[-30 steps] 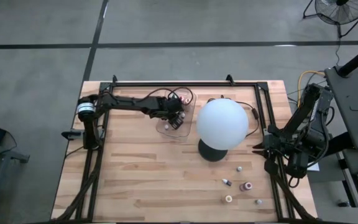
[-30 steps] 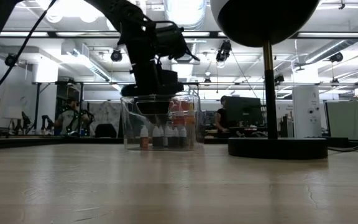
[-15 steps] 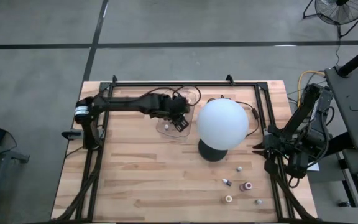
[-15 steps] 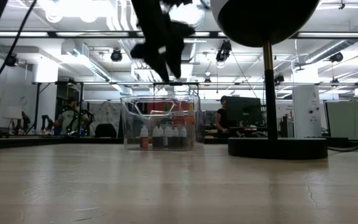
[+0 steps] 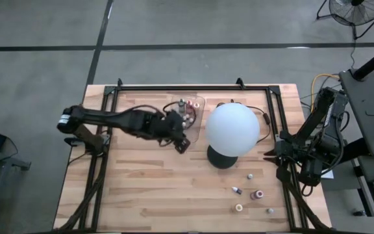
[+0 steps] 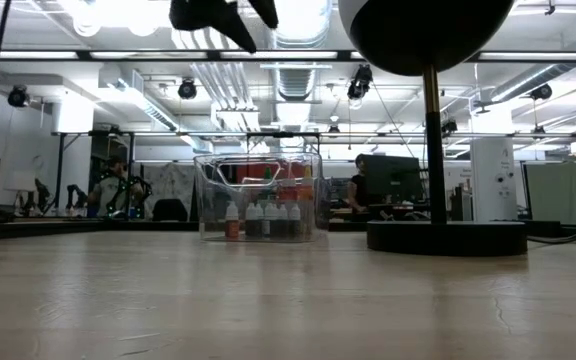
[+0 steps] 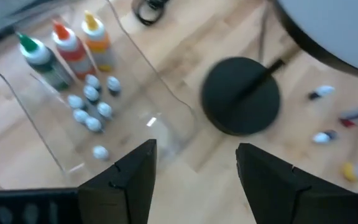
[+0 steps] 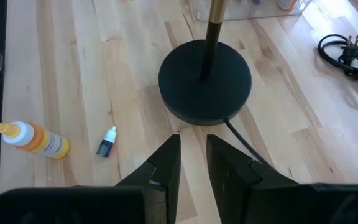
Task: Pick & Place food coloring
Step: Put the small black food coloring bottle into the transparent bin
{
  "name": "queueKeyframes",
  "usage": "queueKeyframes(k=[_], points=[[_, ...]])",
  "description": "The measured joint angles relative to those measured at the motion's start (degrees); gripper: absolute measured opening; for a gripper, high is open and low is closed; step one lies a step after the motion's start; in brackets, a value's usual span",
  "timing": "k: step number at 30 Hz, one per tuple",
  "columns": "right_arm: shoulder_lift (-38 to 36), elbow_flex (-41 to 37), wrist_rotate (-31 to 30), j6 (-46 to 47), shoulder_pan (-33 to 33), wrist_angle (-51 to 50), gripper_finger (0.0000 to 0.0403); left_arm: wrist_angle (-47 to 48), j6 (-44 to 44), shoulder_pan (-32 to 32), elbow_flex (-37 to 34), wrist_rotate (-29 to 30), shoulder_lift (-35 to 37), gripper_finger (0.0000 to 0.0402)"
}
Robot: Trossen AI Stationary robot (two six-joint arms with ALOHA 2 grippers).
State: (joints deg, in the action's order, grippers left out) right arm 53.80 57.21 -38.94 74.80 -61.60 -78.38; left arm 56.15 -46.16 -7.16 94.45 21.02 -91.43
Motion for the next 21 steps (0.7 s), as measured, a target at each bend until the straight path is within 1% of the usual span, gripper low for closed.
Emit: queueKeyframes(k=[4, 8, 11, 13, 16, 21], points=[[0.04, 0.00, 0.02, -2.13, 0.01, 2.42, 0.0085, 0.03, -4.47, -4.54, 0.00, -0.22, 0.47, 0.0192], [0.72, 0.00, 1.32, -7.43, 0.02, 5.73, 0.0112, -0.58, -10.31, -8.88, -0.03, -0.39, 0.23, 0.0192], [2.80, 0.00, 4.03, -15.54, 0.02, 8.63, 0.0131, -2.13, -13.21, -12.15, -0.16, 0.26, 0.12, 0.0192], [4.48, 0.00, 6.08, -22.26, 0.02, 10.94, 0.0141, -5.30, -14.25, -14.07, -0.96, 1.47, 0.12, 0.0192], [7.10, 0.00, 8.52, -29.34, 0.00, 12.85, 0.0148, -8.99, -15.27, -16.93, -2.14, 3.32, -0.05, 0.0192], [9.99, -1.68, 9.36, -30.73, 0.01, 12.79, 0.0143, -12.52, -19.20, -20.31, -3.11, 5.18, -1.30, 0.0192]])
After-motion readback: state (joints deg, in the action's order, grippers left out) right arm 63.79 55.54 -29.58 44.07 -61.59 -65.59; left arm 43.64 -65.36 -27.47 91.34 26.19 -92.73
